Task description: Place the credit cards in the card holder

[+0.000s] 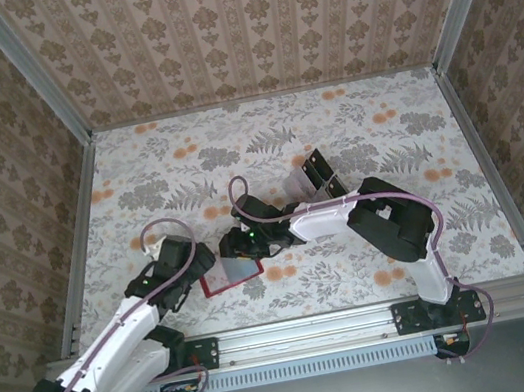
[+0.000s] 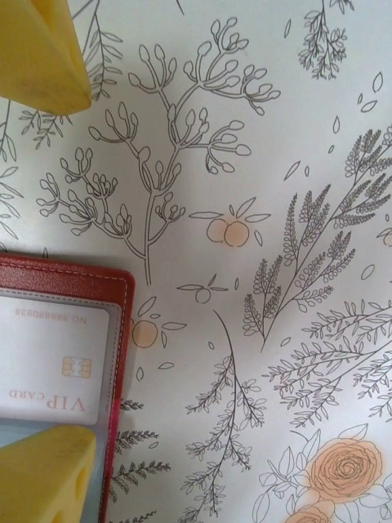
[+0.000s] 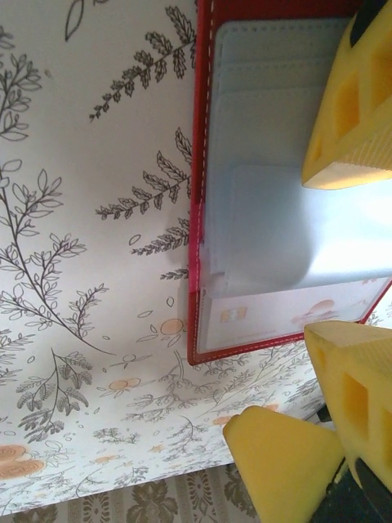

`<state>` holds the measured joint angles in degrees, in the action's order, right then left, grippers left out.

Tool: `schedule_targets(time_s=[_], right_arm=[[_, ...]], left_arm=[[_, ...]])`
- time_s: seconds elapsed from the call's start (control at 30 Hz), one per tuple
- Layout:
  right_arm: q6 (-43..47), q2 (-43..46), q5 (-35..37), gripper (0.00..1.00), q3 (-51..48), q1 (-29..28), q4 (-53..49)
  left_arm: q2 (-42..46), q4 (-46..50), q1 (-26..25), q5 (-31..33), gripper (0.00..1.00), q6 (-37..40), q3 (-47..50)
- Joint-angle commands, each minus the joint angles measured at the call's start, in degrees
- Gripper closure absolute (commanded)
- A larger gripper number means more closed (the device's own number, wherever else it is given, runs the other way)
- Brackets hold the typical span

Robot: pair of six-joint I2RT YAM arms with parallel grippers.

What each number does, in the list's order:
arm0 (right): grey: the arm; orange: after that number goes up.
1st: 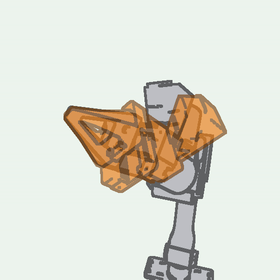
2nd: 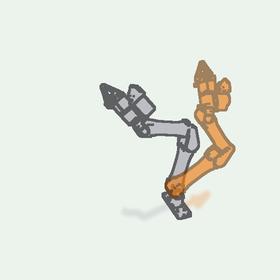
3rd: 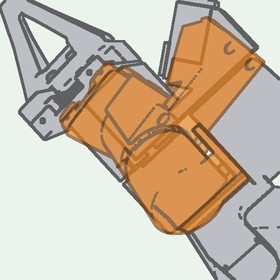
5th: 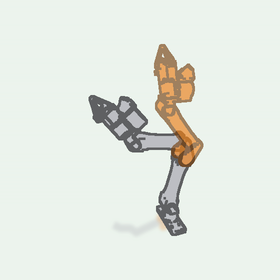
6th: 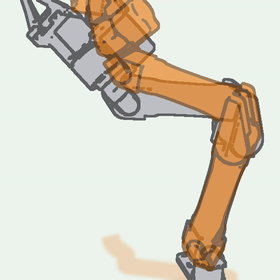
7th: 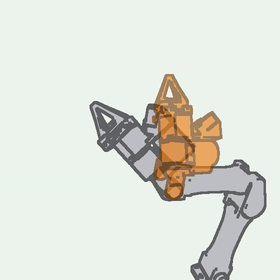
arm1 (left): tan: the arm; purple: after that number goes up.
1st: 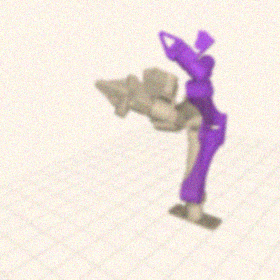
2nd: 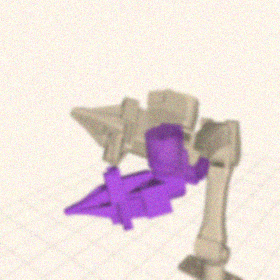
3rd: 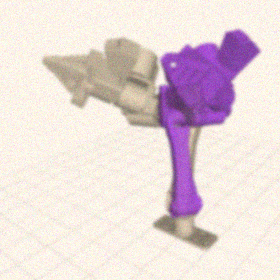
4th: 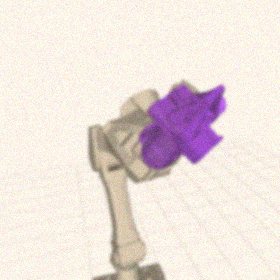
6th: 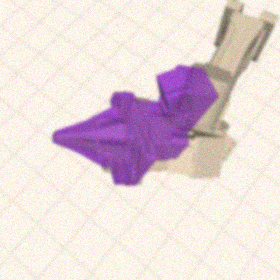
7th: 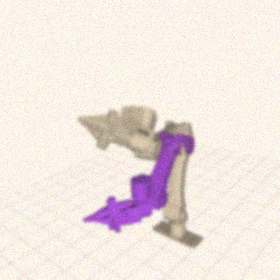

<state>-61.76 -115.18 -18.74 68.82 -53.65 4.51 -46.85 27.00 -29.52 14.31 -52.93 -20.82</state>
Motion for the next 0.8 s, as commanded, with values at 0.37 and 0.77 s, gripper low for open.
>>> schedule_targets(time_s=[0.37, 0.77], right_arm=[[-1.14, -3.25, -2.7, 0.52, 5.43, -1.89, 0.69], [-1.2, -3.99, -2.55, 0.52, 6.96, -2.96, 0.02]], left_arm=[[-1.18, 1.6, 0.78, -1.21, 0.0, 0.98, -1.93], [3.25, 4.82, 1.12, 0.33, 0.0, 1.46, -4.05]])
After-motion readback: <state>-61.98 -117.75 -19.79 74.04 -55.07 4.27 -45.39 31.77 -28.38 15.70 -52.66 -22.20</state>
